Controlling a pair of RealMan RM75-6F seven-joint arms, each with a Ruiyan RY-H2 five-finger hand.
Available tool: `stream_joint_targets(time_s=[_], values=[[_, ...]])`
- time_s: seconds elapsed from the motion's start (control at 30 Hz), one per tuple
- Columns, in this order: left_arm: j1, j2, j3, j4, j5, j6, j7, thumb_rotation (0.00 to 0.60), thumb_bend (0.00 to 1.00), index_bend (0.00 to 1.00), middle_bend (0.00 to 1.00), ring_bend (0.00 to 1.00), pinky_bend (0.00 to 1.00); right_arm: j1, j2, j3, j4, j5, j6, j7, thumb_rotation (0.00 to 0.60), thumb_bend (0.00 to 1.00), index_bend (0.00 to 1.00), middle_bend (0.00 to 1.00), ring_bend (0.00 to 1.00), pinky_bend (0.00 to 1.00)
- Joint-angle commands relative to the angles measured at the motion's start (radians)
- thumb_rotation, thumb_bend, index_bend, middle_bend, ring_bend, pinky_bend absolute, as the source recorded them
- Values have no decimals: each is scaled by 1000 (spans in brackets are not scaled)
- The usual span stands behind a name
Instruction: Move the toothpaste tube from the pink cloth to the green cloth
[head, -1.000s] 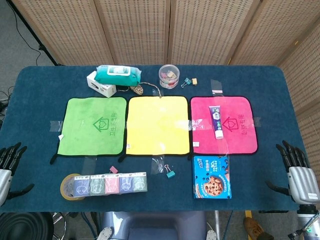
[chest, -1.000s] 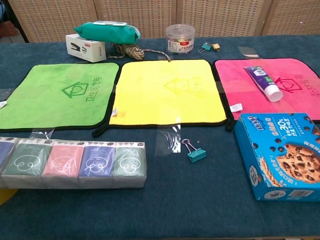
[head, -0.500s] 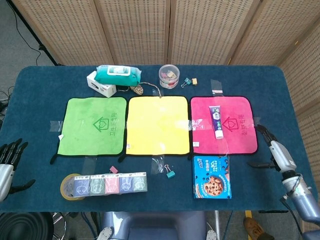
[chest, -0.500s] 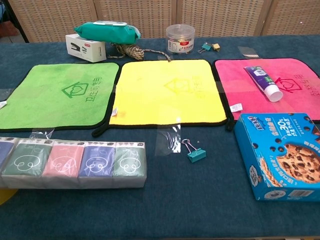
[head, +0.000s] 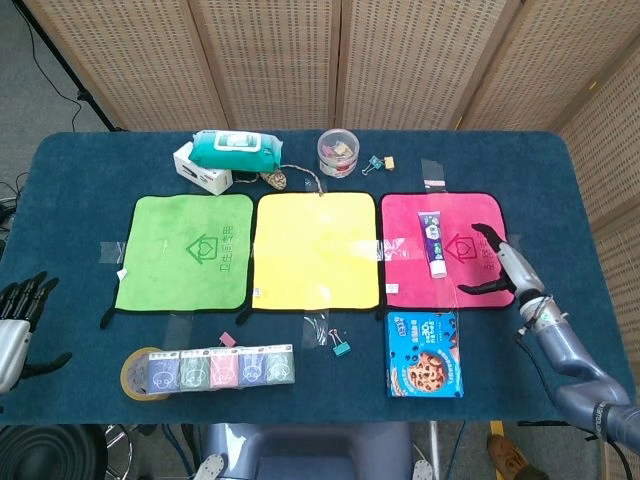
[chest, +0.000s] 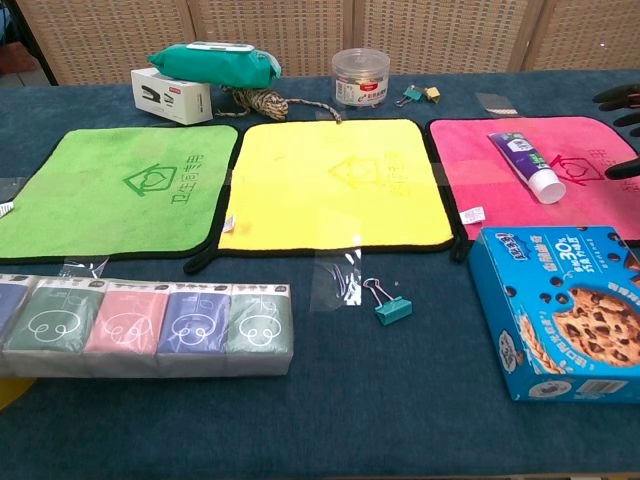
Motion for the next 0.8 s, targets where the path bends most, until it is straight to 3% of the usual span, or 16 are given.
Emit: stream_joint_targets(time_s=[0.03,0.4,0.8], values=[[3,3,2,-1,2,4,-5,600,0,0,0,0,0,27,-31,9,32,23,-45,11,600,0,0,0,0,0],[5,5,5,-3,1,8,-9,600,0,0,0,0,0,79,-84,19,73,42,-118,1,600,0,0,0,0,0],[6,13,4,-1,-3,12,-28,600,0,0,0,0,0,122,-121,30,46,56,-168,-22,600,0,0,0,0,0]])
